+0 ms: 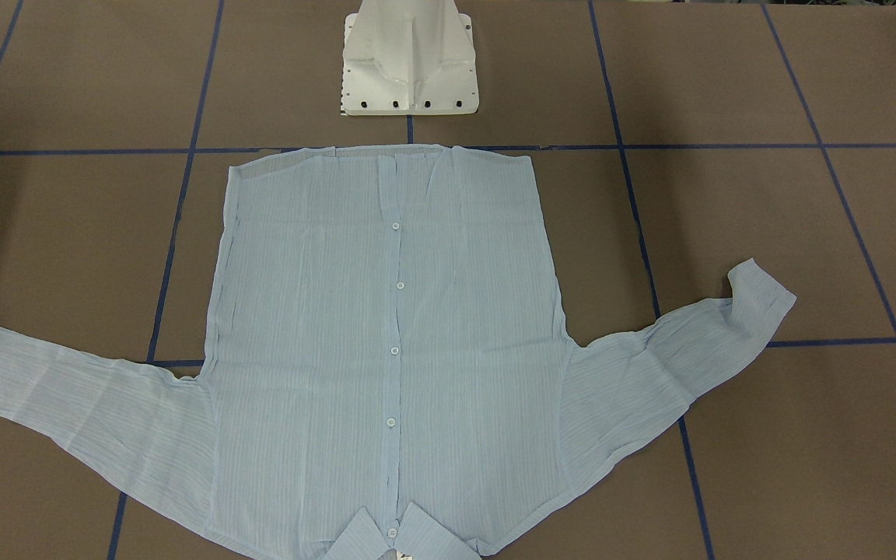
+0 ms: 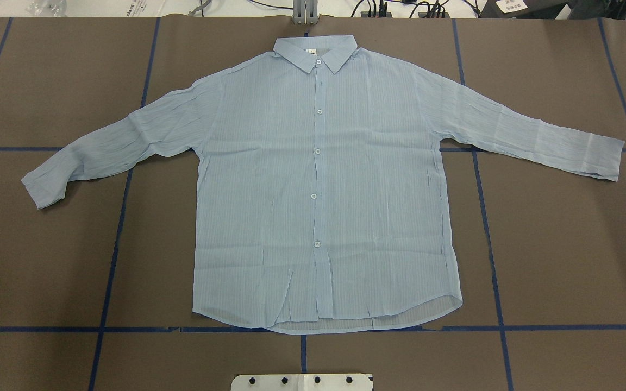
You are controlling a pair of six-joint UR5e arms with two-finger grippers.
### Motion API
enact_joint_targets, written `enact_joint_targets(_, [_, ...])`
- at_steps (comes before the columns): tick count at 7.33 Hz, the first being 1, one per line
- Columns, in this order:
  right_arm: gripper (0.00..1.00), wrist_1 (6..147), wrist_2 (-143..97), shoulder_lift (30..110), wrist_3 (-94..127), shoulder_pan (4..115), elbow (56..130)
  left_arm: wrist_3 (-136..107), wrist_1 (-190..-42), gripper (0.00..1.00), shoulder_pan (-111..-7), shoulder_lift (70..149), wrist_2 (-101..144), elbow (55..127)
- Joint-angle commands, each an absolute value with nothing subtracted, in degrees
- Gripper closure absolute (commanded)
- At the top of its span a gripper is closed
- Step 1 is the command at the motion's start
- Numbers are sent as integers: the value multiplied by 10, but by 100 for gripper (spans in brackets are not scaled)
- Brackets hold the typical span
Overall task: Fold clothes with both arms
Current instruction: 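Move the right gripper to the cuff of the sleeve nearest it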
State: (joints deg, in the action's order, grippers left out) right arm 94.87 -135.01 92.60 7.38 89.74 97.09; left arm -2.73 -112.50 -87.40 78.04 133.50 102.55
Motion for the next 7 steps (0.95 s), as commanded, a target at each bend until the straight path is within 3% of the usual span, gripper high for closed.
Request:
enact_joint_targets(1, [0, 945, -1350, 928, 74, 896, 972, -21, -1130, 0, -875, 779, 1336, 1045])
enact_joint_targets(7, [0, 942, -1367, 929, 70, 887, 961, -21, -1133, 0, -875, 760, 1334, 1054])
